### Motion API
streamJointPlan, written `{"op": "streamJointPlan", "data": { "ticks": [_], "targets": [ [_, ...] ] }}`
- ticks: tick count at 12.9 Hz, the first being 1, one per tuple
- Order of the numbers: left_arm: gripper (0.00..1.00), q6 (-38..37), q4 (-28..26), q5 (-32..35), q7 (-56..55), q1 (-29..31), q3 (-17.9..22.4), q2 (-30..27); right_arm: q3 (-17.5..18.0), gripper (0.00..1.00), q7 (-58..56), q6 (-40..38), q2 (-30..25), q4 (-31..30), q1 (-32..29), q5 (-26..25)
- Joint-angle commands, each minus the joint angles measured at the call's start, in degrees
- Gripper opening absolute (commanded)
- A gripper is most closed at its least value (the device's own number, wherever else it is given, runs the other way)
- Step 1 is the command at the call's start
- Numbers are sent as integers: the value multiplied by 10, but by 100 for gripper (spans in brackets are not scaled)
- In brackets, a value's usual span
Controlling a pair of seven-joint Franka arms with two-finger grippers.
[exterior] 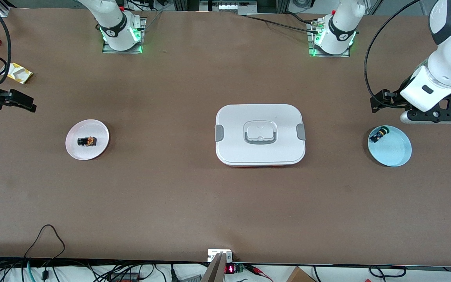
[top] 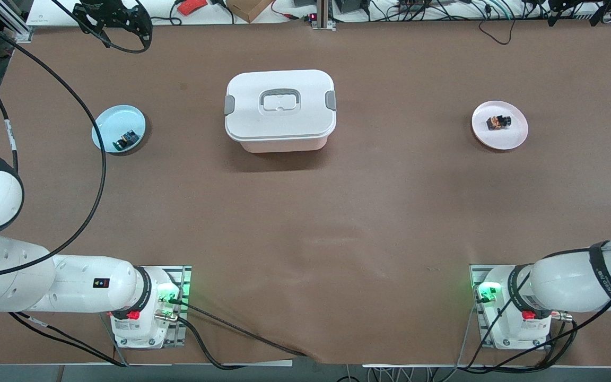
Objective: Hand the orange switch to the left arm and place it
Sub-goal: 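Move the right gripper toward the white dish with the orange switch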
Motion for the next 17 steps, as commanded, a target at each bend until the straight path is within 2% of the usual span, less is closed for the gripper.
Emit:
{"op": "streamJointPlan", "data": {
  "ticks": [1,3,10,13,17],
  "targets": [
    [100,-3,14,-8,1,-3,3,6,4,100,-4,6,18,-1,-4,6],
    [100,-3,14,-8,1,-3,3,6,7,100,-5,11,40,2,-2,3],
    [100,-3,14,-7,0,-3,3,5,6,100,5,34,61,9,2,-3],
    [100,-3,14,-7,0,-3,3,5,8,100,7,74,94,5,-1,7],
    [100,-3,14,-8,0,-3,3,6,8,100,6,77,116,6,1,6]
  ]
}}
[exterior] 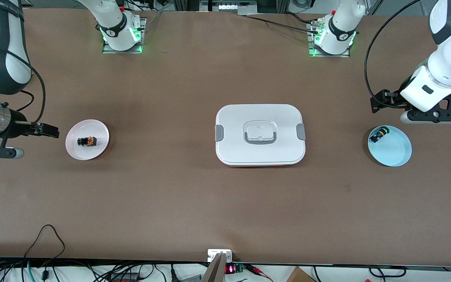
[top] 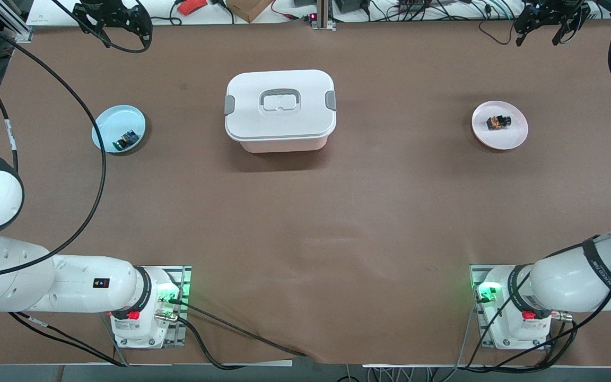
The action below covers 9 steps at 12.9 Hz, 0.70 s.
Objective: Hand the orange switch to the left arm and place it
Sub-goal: 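Lower the right gripper over the orange switch in the white dish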
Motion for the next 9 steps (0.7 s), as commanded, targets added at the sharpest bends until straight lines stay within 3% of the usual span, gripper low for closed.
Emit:
{"op": "streamJointPlan", "data": {
  "ticks": [1,5,9],
  "targets": [
    [100,-3,13,-7,1,-3,3,4,4,100,6,2,14,7,1,4],
    [100,-3,13,-8,1,-3,3,5,4,100,2,26,59,7,11,-4],
    [100,-3,13,-8,1,-3,3,4,3,100,-6,103,77,-45,3,-2]
  ]
}}
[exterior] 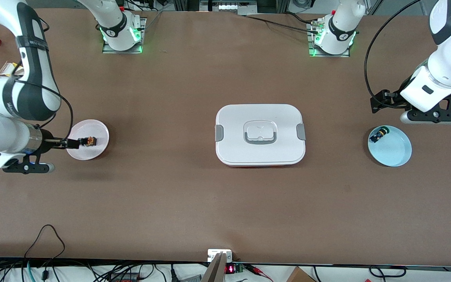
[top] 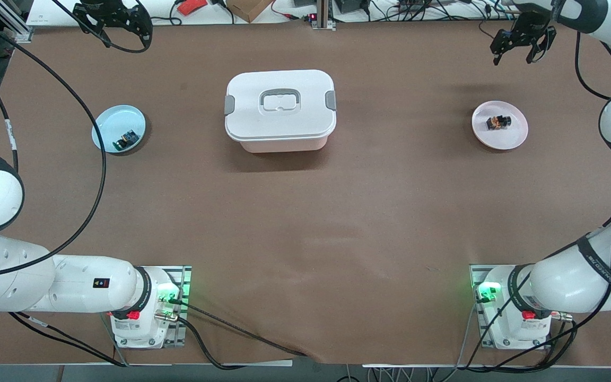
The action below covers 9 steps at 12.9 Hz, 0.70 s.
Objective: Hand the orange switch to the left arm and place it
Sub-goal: 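Lower the right gripper over the orange switch in the white dish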
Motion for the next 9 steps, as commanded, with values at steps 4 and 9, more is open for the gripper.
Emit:
{"op": "streamJointPlan", "data": {
  "ticks": [4,9],
  "targets": [
    [100,-3,13,-8,1,-3,3,5,-1,100,-24,117,-12,-114,-7,-5],
    [100,-3,13,-8,1,-3,3,4,-2,100,-70,167,-17,-173,-20,-8]
  ]
}}
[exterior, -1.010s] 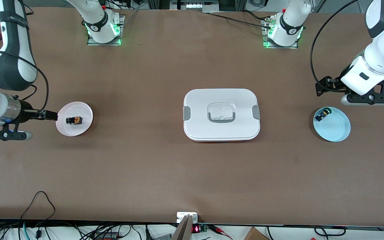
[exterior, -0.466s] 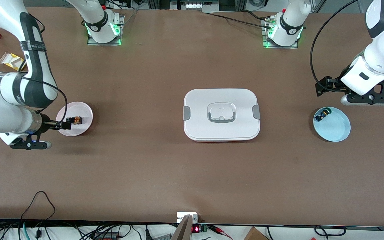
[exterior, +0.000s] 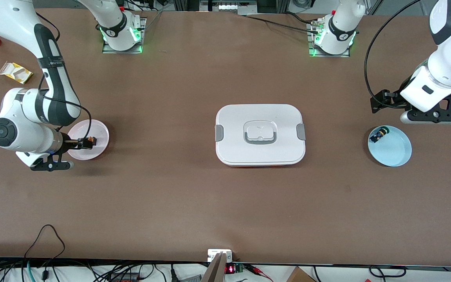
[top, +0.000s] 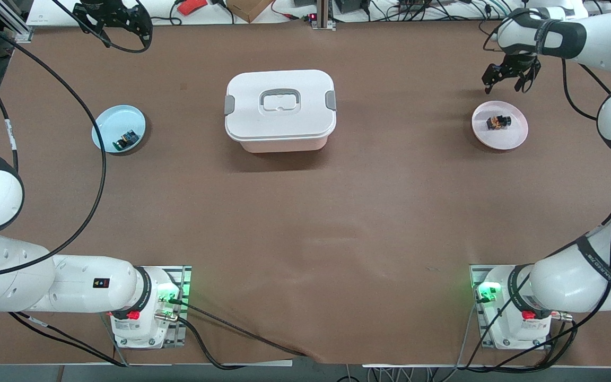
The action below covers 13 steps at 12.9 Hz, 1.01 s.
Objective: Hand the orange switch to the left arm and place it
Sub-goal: 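Lower the right gripper over the orange switch in the white dish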
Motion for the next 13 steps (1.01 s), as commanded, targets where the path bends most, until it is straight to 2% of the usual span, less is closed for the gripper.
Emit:
{"op": "streamJointPlan", "data": {
  "ticks": [1,4,6,13],
  "targets": [
    [100,-3,12,-8,1,-3,3,5,2,100,-16,21,-23,-43,-10,-13],
    [100,-3,12,-8,1,-3,3,4,2,100,-16,47,-27,-80,-11,-45],
    [100,-3,12,-8,1,-3,3,5,2,100,-16,75,-25,-101,-14,-49],
    [100,-3,12,-8,2,-3,3,5,2,100,-52,96,-15,-104,-24,-70]
  ]
}}
